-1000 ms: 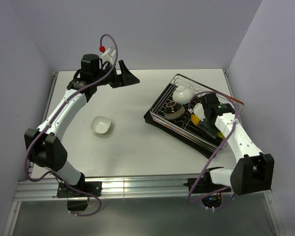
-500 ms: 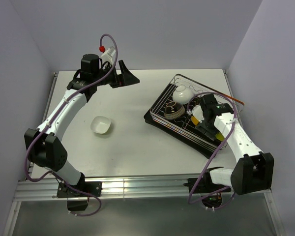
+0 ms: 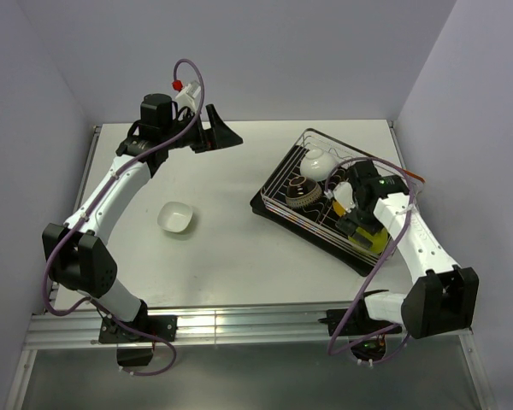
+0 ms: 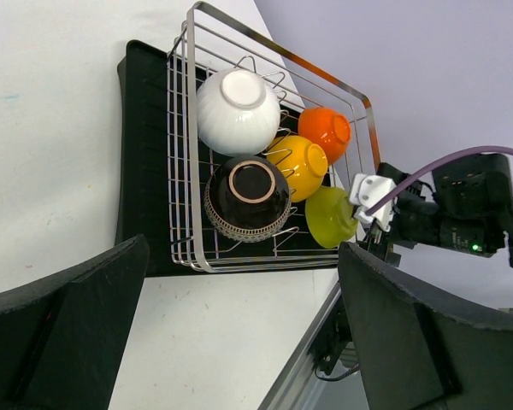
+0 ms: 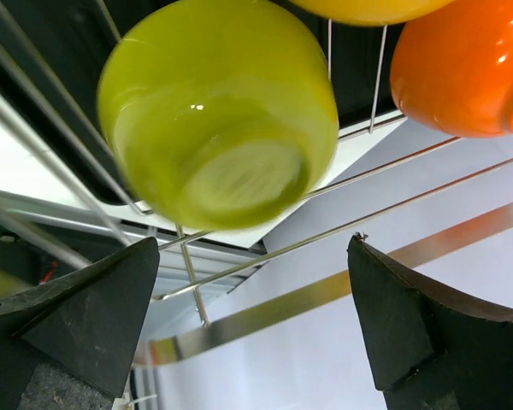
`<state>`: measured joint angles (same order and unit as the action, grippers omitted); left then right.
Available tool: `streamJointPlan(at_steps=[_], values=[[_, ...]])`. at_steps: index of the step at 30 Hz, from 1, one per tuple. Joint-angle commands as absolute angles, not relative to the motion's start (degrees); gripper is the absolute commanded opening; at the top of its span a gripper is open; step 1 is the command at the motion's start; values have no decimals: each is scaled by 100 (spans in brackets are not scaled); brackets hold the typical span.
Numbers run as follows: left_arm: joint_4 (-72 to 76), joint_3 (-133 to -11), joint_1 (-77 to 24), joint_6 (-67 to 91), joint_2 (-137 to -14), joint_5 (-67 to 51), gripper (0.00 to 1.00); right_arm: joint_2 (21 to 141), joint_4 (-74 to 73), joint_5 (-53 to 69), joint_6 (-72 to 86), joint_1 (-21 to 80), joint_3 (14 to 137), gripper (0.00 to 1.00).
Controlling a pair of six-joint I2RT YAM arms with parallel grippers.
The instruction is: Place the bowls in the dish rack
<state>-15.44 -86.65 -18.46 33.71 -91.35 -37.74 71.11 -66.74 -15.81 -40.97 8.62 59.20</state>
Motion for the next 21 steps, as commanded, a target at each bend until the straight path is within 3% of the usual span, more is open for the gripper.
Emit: streamJointPlan(at_steps=[1,8,11,12,15,19,21], values=[[-1406,-8780,-1828,3410,-9114,-3893,98,7093,-7013,-1231,-4008,905,6468,98],[-1319,-8763,-1828,3437,-9114,-3911,97,7093,-7199,-660,-3868,905,7092,95],[-1275,-8728,-1828,3445,-9097,-3911,97,7250,-6865,-370,-3526,792,7644,76],[-1266,-8728,-1828,3437,-9097,-3920,96,7329,-6795,-273,-3420,730,7786,64],[-1283,-8736,-1811,3428,-9114,-3937,96,7733,-6593,-26,-3016,397,8375,50],[-1248,-8719,-1811,3454,-9114,-3981,95,8216,-6031,10,-2515,150,8815,36],[-1257,-8736,-1802,3454,-9123,-3990,95,8323,-5812,-148,-2435,132,8780,34]])
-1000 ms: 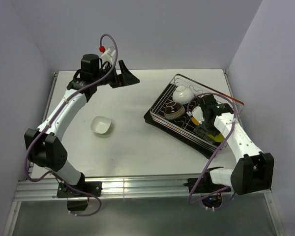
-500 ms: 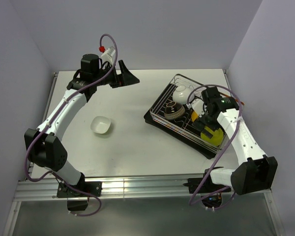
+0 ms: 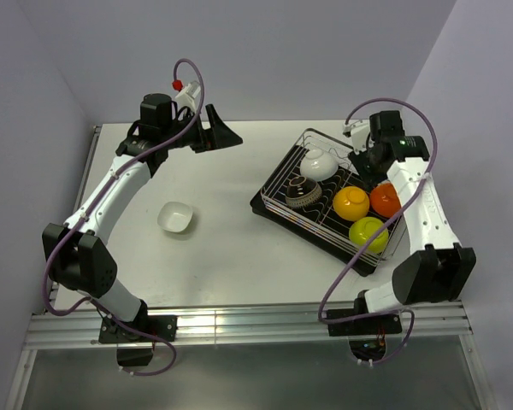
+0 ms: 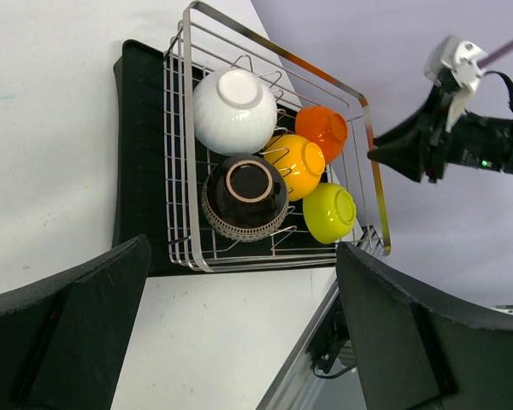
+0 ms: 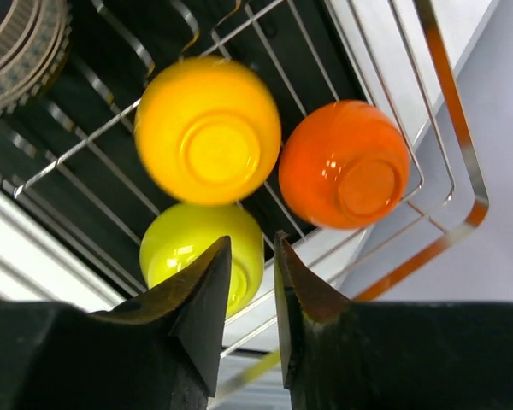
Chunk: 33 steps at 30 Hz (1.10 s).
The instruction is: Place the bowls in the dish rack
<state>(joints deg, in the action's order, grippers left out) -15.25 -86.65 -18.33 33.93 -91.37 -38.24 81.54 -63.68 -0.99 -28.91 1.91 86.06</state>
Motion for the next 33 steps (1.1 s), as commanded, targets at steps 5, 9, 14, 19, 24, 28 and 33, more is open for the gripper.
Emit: streamJointPlan(at_steps=[5,9,14,19,24,28,33], values=[[-1248,-8710,-1749,3428,-9114,-3964,95,8710,-5423,-308,-2347,97,8456,29],[-1257,-8692,-1731,3419,-9176,-3973,95,8868,-5124,-159,-2303,70,8131,28],[-1301,-8701,-1705,3375,-9185,-3946,95,8965,-5001,-26,-2364,70,7622,28],[-1292,-8692,-1696,3401,-9220,-3964,95,8868,-5194,421,-2460,79,7427,28],[-1257,-8692,-1696,3436,-9220,-3990,95,8641,-5545,807,-2680,79,7313,28],[-1283,-8710,-1696,3437,-9237,-3999,95,8552,-5818,923,-2777,70,7452,27],[-1345,-8719,-1696,3349,-9193,-3938,95,8385,-6108,739,-2865,44,7629,28]])
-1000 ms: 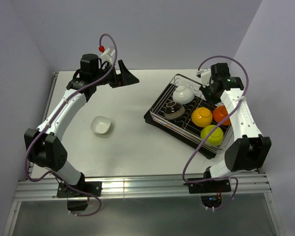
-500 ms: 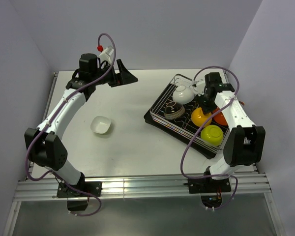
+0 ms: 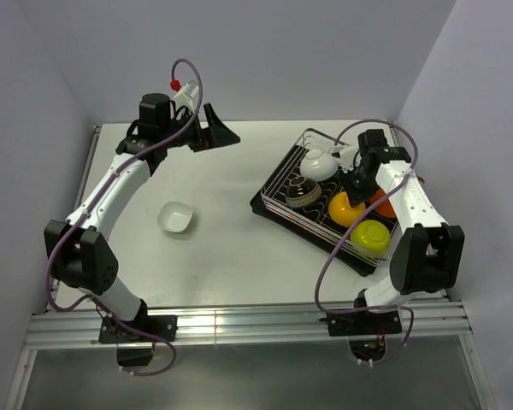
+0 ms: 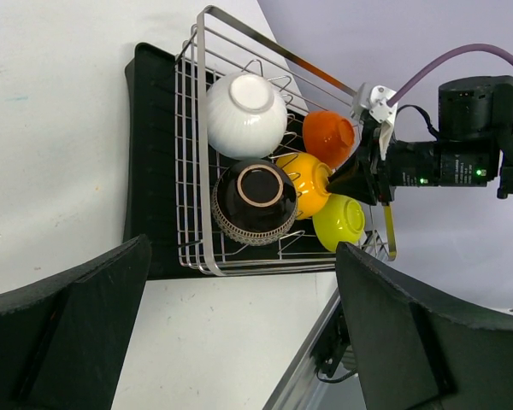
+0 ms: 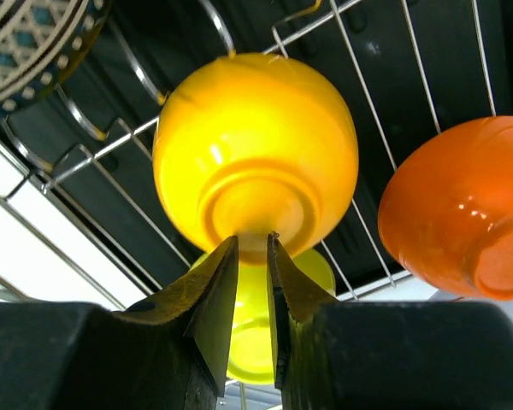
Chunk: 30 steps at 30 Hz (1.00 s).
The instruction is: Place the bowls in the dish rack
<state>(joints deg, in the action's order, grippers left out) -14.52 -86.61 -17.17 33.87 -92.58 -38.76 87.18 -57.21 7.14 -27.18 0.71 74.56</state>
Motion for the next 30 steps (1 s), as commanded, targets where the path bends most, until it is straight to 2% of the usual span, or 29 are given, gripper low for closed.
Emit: streamJointPlan(at_steps=[1,7,16,23,30], values=[[-1353,-8701,-1696,3357,-9176,-3938,95,8359,-6117,695,-2935,-139,7638,28],[-1239,-8631,-1687,3428,-9193,-4025,94,8367,-6223,887,-2936,-386,7865,28],[-1292,-8657,-1687,3349,-9193,-3964,94,8894,-5406,580,-2330,-510,8323,28],[-1283,-8648,-1670,3357,-9228,-3981,94,9167,-4975,422,-2259,-475,7964,28],[-1248,-8684,-1670,3401,-9264,-3999,94,8965,-5106,799,-2504,-308,7419,28]])
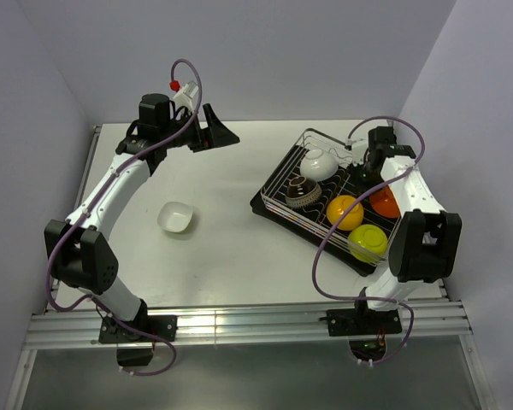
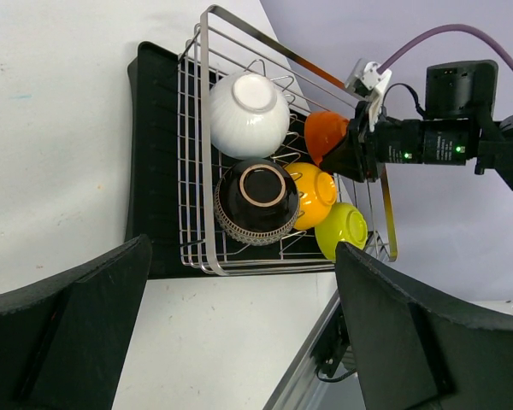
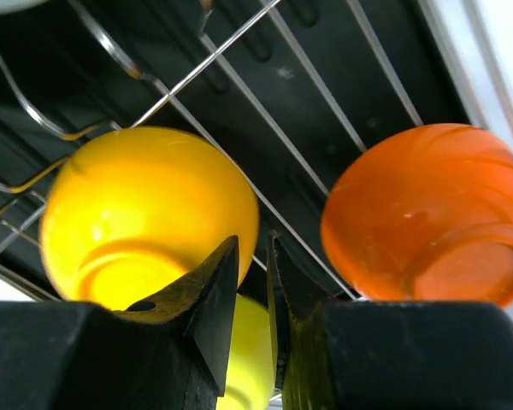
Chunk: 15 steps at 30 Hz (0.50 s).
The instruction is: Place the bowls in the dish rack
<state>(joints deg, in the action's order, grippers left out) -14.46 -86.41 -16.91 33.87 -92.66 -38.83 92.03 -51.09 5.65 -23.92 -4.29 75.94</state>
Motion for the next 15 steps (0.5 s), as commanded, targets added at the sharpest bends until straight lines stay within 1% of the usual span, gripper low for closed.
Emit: streamJointPlan(at_steps=[1,5,11,15], values=[[-1248,-8684,-1670,3401,-9264,-3982,94,8947,-5193,835,-2531,-299,7401,28],[-1222,-8675,-1670,3445,-9281,-3999,94,8824,-5335,993,-2672,-237,7286,28],[-1239,-8684,-1670,3454,-9290,-4008,94,8789,-5344,835,-2716,-211,7268,29],[-1257,-8692,-1670,3419,-9281,-3982,95,8789,-5317,642,-2611,-290,7548,29]])
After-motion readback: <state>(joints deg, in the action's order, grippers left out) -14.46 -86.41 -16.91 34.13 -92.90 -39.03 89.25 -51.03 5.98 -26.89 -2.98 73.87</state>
